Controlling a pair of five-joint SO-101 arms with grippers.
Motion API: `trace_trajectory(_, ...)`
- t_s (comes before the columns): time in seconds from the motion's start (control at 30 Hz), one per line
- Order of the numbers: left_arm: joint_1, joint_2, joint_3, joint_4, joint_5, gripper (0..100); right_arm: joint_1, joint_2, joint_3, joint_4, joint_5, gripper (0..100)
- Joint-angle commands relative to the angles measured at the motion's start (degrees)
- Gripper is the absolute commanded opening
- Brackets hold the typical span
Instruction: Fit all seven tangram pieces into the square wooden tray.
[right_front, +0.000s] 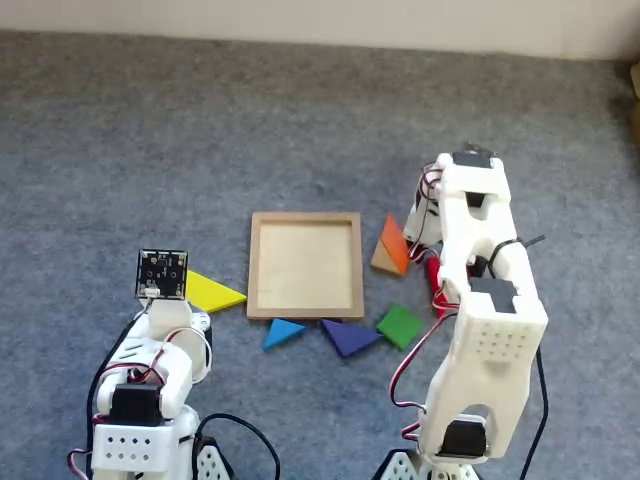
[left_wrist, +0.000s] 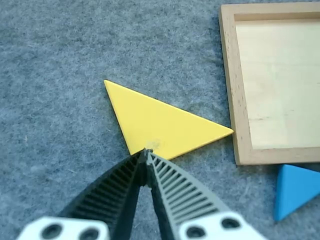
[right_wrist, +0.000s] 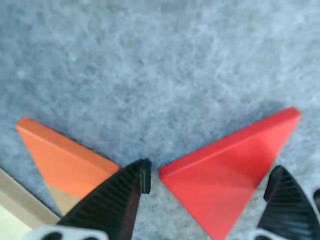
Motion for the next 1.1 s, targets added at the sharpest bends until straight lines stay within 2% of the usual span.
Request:
trace_trajectory(0.0,0.5,-1.4,1.3,0.4,-0.4,1,3.2,-0.6,-2.6,0.4,-0.7,34.3)
trace_trajectory(0.37,0.5,-1.4,1.3,0.4,-0.4,1,5.1,-0.7,-3.2,0.5,-2.3,34.1)
trace_trajectory(0.63,0.5,-1.4,1.3,0.4,-0.4,1,5.1,-0.7,-3.1,0.5,-2.3,22.8)
trace_trajectory(0.83,0.5,-1.4,1.3,0.4,-0.4,1,5.1,-0.7,-3.5,4.1,-2.0,20.1)
trace_trajectory(1.07,0.5,-1.4,1.3,0.4,-0.4,1,4.4,-4.3,-3.4,5.2,3.3,15.1)
